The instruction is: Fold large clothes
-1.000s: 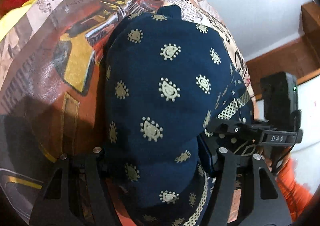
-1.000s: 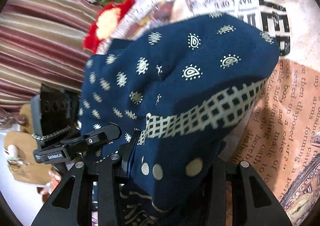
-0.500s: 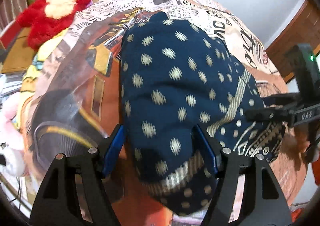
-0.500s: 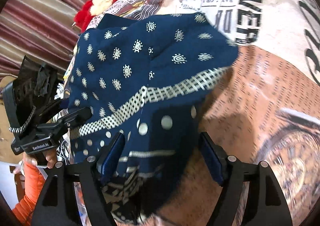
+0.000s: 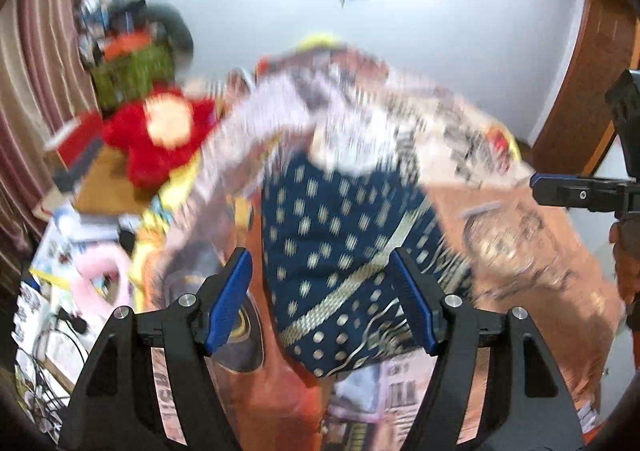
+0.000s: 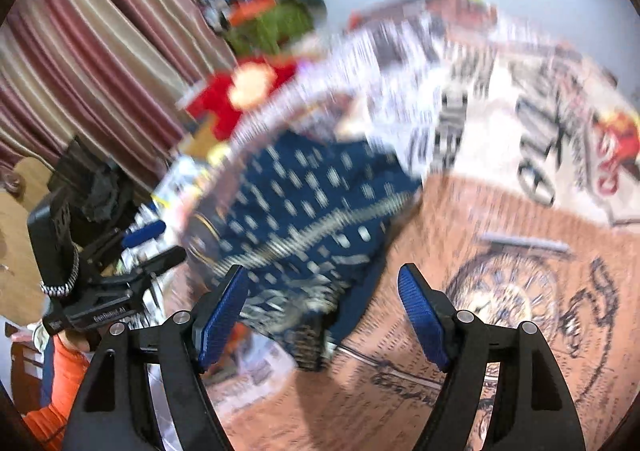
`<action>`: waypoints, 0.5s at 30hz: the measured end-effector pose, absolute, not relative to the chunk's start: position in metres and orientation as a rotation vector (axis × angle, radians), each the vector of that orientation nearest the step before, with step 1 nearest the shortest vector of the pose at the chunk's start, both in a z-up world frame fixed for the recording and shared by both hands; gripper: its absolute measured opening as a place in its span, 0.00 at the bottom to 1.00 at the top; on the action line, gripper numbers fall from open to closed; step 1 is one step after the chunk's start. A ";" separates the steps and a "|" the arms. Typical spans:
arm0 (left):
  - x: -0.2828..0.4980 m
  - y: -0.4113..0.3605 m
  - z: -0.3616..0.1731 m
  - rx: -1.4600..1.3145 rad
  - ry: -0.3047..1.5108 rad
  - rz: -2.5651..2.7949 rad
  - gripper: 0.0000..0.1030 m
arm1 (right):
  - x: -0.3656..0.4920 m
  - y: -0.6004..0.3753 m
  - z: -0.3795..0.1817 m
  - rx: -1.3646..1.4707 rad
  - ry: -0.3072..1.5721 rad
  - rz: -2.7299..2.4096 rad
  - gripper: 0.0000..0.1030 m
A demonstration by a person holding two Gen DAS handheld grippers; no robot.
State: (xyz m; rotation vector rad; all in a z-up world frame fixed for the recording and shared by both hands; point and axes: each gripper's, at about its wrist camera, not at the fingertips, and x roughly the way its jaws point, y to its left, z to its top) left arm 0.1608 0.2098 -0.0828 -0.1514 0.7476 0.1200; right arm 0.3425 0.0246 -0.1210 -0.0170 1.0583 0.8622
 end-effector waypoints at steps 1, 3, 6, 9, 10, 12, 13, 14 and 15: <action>0.155 0.205 -0.069 -0.145 0.709 0.124 0.68 | 0.335 0.022 -0.106 -0.001 1.007 0.871 0.73; 0.141 0.195 -0.043 -0.138 0.627 0.125 0.68 | 0.319 0.020 -0.079 0.021 0.914 0.888 0.73; 0.118 0.179 -0.007 -0.121 0.512 0.135 0.68 | 0.292 0.010 -0.039 0.044 0.770 0.909 0.73; 0.093 0.166 0.022 -0.117 0.398 0.143 0.68 | 0.260 -0.004 -0.003 0.063 0.618 0.922 0.73; 0.087 0.163 0.026 -0.116 0.374 0.145 0.68 | 0.250 -0.009 0.006 0.071 0.573 0.922 0.73; 0.070 0.154 0.039 -0.109 0.310 0.153 0.68 | 0.229 -0.017 0.022 0.087 0.483 0.919 0.73; 0.062 0.150 0.045 -0.105 0.281 0.161 0.68 | 0.220 -0.021 0.028 0.095 0.450 0.918 0.73; 0.058 0.148 0.046 -0.105 0.264 0.166 0.68 | 0.211 -0.024 0.033 0.102 0.418 0.916 0.73; 0.050 0.144 0.049 -0.105 0.238 0.179 0.68 | 0.200 -0.028 0.037 0.108 0.385 0.911 0.73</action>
